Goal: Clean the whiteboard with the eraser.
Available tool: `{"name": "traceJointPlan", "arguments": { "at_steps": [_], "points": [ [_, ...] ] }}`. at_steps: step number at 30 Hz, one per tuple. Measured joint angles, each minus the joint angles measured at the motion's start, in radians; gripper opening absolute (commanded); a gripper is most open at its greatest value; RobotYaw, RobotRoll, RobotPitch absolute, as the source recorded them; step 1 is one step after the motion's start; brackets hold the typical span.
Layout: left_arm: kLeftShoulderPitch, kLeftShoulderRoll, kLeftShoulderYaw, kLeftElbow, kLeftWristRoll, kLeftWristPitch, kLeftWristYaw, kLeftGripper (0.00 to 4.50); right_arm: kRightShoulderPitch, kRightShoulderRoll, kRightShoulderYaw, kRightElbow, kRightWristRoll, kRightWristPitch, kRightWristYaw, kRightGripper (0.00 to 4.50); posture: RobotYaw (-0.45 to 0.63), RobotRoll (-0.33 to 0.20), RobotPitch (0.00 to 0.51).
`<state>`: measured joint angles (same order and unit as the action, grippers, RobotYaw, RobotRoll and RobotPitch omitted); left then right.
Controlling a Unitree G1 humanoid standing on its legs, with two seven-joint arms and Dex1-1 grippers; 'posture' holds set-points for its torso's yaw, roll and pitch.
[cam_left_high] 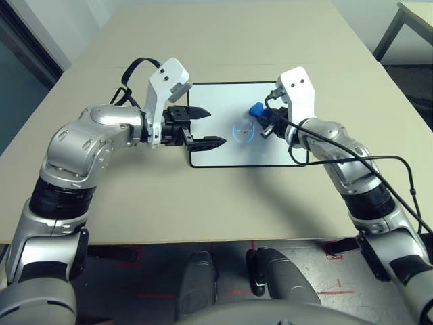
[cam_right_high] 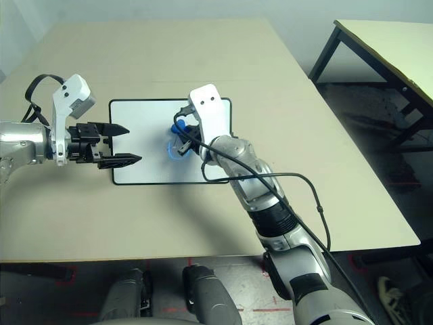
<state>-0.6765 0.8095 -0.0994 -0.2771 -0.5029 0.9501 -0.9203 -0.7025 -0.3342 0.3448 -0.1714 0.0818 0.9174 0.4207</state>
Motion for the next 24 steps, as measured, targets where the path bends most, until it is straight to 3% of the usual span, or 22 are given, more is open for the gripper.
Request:
{"name": "traceJointPlan", "arguments": {
  "at_steps": [7, 17, 24],
  "points": [
    [0.000, 0.000, 0.000, 0.000, -0.005, 0.000, 0.000, 4.50, -0.002, 0.008, -0.006, 0.007, -0.012, -0.008, 0.003, 0.74, -0.04, 0.000, 0.137],
    [0.002, -0.001, 0.000, 0.000, -0.006, 0.001, 0.000, 4.50, -0.100, -0.002, -0.134, 0.049, -0.050, -0.062, -0.053, 0.69, -0.05, 0.000, 0.138],
    [0.002, -0.002, -0.001, 0.000, -0.006, 0.001, 0.000, 4.50, -0.060, 0.013, -0.118, 0.053, -0.052, -0.062, -0.034, 0.69, -0.05, 0.000, 0.137]
  ]
}}
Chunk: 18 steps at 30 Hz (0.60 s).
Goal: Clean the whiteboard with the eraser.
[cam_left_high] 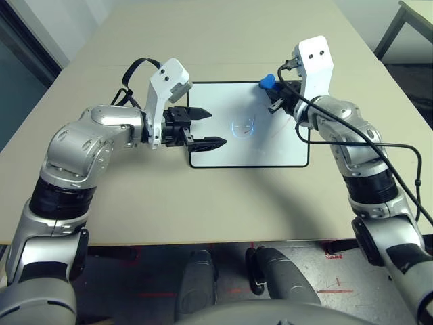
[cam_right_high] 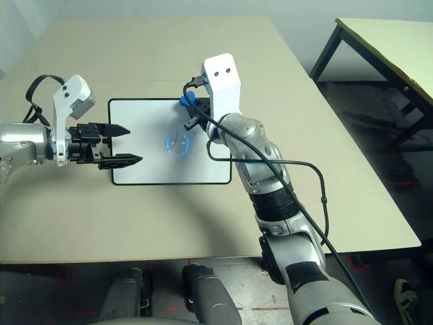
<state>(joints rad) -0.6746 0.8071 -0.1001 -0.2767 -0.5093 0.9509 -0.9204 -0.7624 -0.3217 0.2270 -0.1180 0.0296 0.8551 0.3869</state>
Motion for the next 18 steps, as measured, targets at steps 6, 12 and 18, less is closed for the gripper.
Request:
{"name": "traceJointPlan", "arguments": {
  "at_steps": [6, 12, 18],
  "points": [
    [0.000, -0.001, -0.001, 0.000, 0.000, 0.003, 0.000, 4.50, 0.050, 0.032, 0.059, -0.020, 0.002, 0.001, 0.041, 0.69, -0.04, 0.000, 0.140],
    [0.000, -0.001, -0.001, 0.000, -0.002, 0.010, 0.000, 4.50, 0.082, 0.047, 0.094, -0.017, 0.004, 0.004, 0.070, 0.69, -0.04, 0.000, 0.140],
    [0.000, -0.001, 0.000, 0.000, -0.002, 0.010, 0.000, 4.50, 0.082, 0.043, 0.098, -0.013, 0.004, 0.010, 0.080, 0.67, -0.04, 0.000, 0.140]
  ]
}}
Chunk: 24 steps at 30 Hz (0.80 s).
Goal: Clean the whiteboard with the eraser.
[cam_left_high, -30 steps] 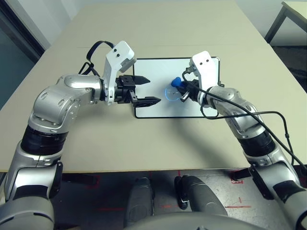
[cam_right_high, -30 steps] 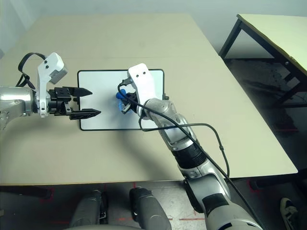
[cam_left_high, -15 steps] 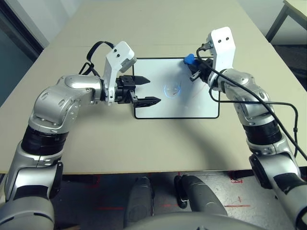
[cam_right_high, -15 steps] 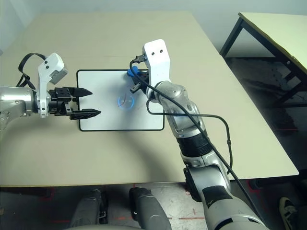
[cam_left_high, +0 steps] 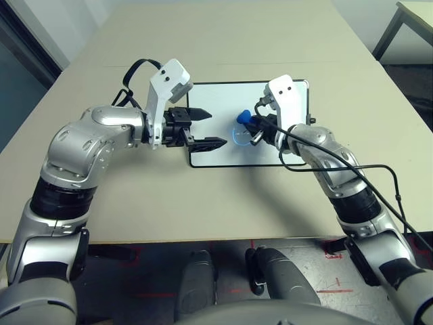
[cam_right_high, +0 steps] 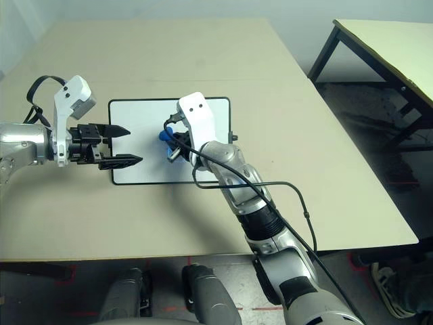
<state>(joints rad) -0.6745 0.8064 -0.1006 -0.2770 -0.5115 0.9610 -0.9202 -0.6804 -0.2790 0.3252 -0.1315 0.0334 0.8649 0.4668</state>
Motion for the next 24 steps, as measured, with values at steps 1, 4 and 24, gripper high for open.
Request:
{"name": "traceJointPlan", "arguments": {
  "at_steps": [1, 4, 24],
  "points": [
    [0.000, 0.000, 0.000, 0.000, 0.000, 0.000, 0.000, 4.50, -0.007, -0.003, 0.000, 0.002, 0.000, 0.000, 0.001, 0.67, -0.04, 0.000, 0.140],
    [0.000, 0.000, 0.000, 0.000, 0.000, 0.000, 0.000, 4.50, -0.032, -0.014, -0.018, 0.016, 0.000, 0.002, -0.002, 0.65, -0.04, 0.000, 0.141],
    [0.006, 0.001, 0.000, 0.000, -0.001, 0.000, -0.003, 4.50, 0.000, 0.029, -0.028, -0.009, -0.007, 0.021, -0.040, 0.65, -0.03, 0.000, 0.153]
  ]
}}
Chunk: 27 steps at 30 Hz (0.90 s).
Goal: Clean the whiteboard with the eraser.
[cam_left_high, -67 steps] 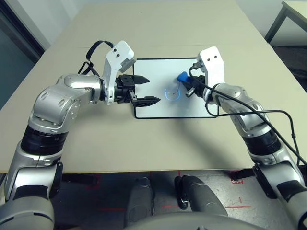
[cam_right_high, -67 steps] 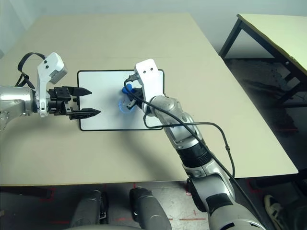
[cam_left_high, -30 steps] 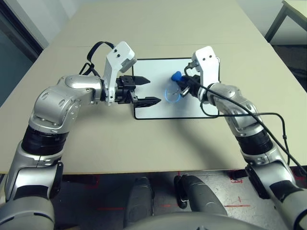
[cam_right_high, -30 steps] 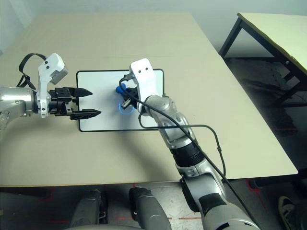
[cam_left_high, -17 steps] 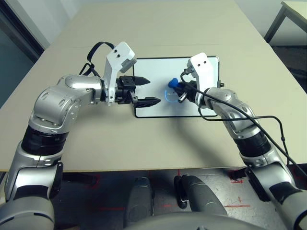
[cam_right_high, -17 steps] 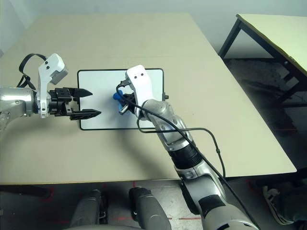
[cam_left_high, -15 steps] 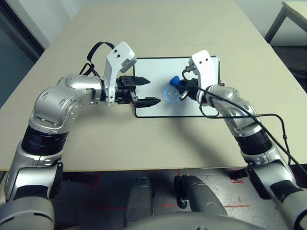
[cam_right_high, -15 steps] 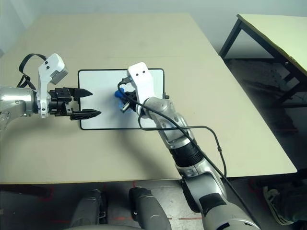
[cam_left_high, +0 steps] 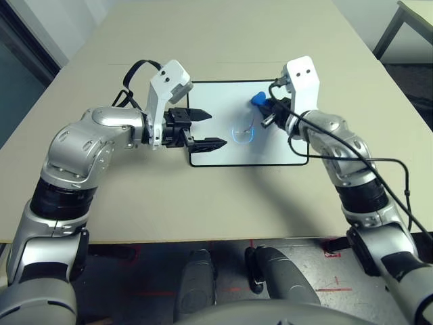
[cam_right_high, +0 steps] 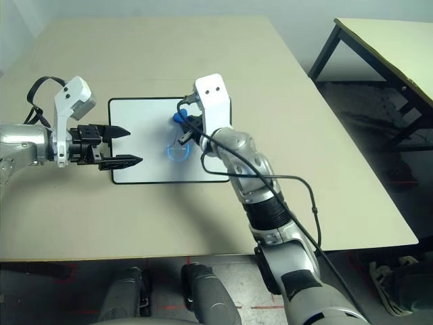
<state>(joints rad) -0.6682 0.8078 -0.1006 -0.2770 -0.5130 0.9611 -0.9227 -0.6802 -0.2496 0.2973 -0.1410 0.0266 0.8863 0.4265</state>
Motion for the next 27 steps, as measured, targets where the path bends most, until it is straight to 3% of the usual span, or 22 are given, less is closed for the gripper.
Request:
{"name": "traceJointPlan", "arguments": {
  "at_steps": [15, 21, 27],
  "points": [
    [0.000, 0.004, 0.000, 0.000, 0.001, 0.000, -0.008, 4.50, 0.004, 0.020, 0.021, 0.078, 0.007, -0.055, 0.032, 0.64, -0.03, 0.000, 0.148],
    [0.000, 0.003, 0.000, 0.001, 0.001, 0.000, -0.008, 4.50, -0.078, -0.042, -0.084, 0.113, -0.001, -0.076, 0.001, 0.64, -0.04, 0.000, 0.145],
    [-0.004, 0.003, 0.000, 0.002, 0.001, 0.001, -0.011, 4.50, -0.102, -0.051, -0.118, 0.114, -0.005, -0.085, -0.023, 0.64, -0.04, 0.000, 0.143]
  ]
}}
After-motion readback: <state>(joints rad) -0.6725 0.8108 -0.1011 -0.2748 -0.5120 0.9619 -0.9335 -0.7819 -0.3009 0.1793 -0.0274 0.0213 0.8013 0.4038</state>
